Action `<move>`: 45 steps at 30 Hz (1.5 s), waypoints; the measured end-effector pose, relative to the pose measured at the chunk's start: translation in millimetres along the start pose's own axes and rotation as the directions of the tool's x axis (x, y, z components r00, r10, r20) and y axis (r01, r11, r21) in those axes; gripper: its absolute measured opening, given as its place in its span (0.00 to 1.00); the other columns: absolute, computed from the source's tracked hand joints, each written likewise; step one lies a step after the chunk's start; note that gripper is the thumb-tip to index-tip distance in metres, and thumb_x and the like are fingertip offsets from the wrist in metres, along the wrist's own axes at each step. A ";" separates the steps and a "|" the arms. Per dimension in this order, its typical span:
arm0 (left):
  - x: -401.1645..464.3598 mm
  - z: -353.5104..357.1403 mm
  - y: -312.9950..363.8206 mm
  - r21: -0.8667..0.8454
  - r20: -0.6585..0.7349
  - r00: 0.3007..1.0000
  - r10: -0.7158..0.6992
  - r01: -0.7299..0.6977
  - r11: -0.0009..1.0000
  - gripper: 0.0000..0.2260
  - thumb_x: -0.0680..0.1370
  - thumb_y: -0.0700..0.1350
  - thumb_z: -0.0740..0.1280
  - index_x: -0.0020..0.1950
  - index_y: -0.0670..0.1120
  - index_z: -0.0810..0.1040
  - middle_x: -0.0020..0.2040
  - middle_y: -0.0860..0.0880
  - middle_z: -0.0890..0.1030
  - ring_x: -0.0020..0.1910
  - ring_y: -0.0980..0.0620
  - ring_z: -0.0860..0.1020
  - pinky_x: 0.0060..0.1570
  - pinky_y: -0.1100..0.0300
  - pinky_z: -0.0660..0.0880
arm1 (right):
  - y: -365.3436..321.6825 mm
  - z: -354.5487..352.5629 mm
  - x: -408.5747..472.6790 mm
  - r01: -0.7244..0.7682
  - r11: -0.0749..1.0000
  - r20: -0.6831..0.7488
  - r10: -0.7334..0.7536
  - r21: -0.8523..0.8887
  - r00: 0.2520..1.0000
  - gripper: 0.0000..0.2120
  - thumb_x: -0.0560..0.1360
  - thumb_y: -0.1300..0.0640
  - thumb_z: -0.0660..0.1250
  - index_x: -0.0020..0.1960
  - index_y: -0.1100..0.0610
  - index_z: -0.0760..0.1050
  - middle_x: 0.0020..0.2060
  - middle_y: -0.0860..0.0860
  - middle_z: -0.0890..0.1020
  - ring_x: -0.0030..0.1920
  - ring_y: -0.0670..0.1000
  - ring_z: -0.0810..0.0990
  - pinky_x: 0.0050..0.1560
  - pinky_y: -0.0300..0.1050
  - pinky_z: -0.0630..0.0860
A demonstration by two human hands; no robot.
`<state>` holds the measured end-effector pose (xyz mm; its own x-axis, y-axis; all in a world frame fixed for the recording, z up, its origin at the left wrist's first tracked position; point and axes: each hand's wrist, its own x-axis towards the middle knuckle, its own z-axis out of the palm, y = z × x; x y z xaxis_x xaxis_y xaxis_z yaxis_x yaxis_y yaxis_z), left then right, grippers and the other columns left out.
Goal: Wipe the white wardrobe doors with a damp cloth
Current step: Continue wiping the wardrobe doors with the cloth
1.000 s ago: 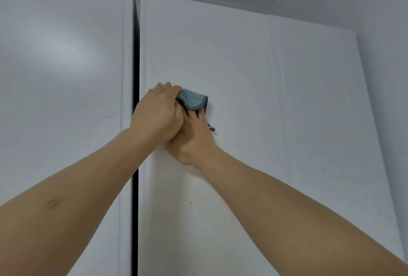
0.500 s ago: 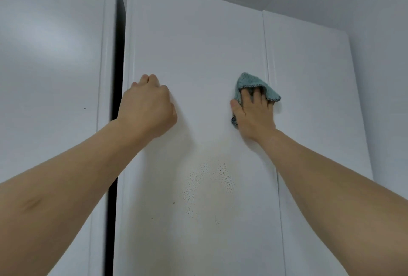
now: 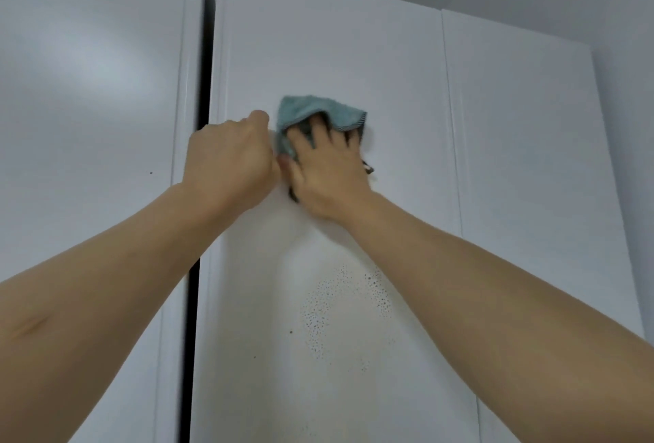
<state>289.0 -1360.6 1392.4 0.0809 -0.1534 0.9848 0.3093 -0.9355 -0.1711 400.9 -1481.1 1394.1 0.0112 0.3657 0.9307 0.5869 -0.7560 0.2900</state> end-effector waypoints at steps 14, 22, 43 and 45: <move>11.3 -2.7 -6.2 -0.012 0.064 0.998 0.002 -0.002 1.000 0.11 0.73 0.37 0.58 0.52 0.40 0.76 0.30 0.44 0.74 0.27 0.43 0.68 0.30 0.55 0.62 | 124.7 -8.4 -7.3 -0.522 0.852 0.041 0.521 0.044 0.853 0.26 0.84 0.44 0.44 0.80 0.51 0.53 0.78 0.59 0.56 0.76 0.62 0.57 0.76 0.62 0.48; 1.8 -10.3 -23.4 -0.321 -0.021 0.998 -0.060 0.050 0.946 0.19 0.79 0.41 0.54 0.66 0.40 0.74 0.52 0.41 0.85 0.51 0.35 0.80 0.51 0.44 0.75 | -36.4 5.7 0.6 -0.162 0.985 -0.050 0.164 0.053 0.985 0.26 0.82 0.41 0.48 0.75 0.48 0.67 0.74 0.57 0.68 0.71 0.62 0.65 0.72 0.66 0.57; -35.6 5.9 -7.9 -0.155 0.179 0.971 0.159 -0.131 0.979 0.16 0.73 0.40 0.55 0.55 0.33 0.74 0.63 0.37 0.74 0.66 0.36 0.70 0.65 0.45 0.71 | 75.3 22.4 -116.1 -0.577 0.816 0.061 0.575 0.038 0.816 0.28 0.84 0.43 0.42 0.80 0.53 0.56 0.77 0.59 0.60 0.75 0.61 0.58 0.77 0.62 0.49; -37.7 5.3 -7.6 -0.154 0.227 0.964 0.142 -0.108 0.982 0.21 0.72 0.42 0.53 0.59 0.32 0.73 0.67 0.35 0.72 0.69 0.35 0.69 0.70 0.42 0.68 | 50.7 24.4 -104.2 -0.651 0.752 0.064 0.648 0.102 0.759 0.27 0.85 0.43 0.43 0.81 0.52 0.54 0.78 0.58 0.58 0.78 0.60 0.54 0.77 0.62 0.45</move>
<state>288.7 -1346.0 1356.5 0.3368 -0.2081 0.9183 0.1490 -0.9512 -0.2702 449.3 -1544.3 1306.4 0.4409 -0.1779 0.8798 0.5166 -0.7513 -0.4108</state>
